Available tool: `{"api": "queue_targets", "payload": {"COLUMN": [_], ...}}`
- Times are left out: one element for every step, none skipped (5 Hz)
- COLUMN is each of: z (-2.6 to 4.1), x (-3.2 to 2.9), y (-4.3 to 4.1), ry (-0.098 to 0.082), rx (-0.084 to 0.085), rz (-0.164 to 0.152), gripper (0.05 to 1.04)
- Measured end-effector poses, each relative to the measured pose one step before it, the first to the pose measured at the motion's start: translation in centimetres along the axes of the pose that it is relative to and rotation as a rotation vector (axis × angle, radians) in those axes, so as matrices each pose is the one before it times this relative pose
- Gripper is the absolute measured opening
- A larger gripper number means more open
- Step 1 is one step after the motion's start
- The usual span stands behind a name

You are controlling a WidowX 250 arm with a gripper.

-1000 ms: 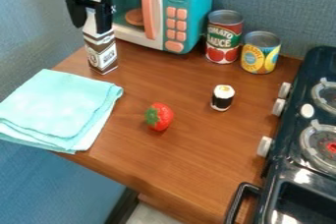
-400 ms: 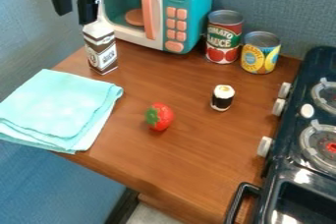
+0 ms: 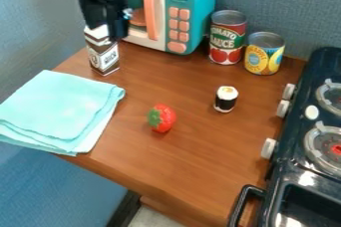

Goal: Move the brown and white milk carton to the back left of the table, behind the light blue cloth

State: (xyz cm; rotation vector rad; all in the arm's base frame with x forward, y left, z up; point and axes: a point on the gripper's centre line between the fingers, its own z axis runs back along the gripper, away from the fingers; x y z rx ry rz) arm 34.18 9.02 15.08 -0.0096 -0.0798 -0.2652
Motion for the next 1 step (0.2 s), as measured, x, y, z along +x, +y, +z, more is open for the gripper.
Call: {"api": "queue_targets", "payload": {"z": [-0.233], "x": [0.692], "y": [-3.196], "ry": [-0.0087], "rx": [0.0089], "rz": [-0.0444], "gripper": [1.001]}}
